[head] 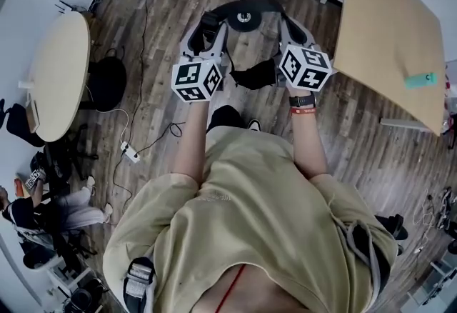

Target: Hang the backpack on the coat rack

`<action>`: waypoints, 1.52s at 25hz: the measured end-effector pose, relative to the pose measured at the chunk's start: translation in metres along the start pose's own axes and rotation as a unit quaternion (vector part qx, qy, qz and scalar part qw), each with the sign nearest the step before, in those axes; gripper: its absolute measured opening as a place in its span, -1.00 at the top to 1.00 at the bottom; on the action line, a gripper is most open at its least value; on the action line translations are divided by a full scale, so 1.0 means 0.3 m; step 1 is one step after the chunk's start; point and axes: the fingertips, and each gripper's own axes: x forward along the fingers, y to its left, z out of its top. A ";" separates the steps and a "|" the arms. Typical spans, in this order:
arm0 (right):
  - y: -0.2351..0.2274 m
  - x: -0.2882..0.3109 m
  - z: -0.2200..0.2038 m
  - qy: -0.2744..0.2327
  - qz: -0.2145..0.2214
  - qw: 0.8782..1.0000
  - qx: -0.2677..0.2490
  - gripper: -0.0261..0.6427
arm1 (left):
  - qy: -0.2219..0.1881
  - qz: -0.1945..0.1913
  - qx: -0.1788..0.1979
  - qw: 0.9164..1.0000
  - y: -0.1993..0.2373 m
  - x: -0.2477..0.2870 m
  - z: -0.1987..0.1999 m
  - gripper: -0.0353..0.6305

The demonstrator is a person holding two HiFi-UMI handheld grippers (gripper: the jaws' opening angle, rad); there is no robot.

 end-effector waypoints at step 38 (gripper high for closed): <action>-0.036 1.050 0.171 0.036 -0.018 0.999 0.016 0.87 | -0.001 -0.057 -0.029 0.998 0.611 0.878 0.138 0.18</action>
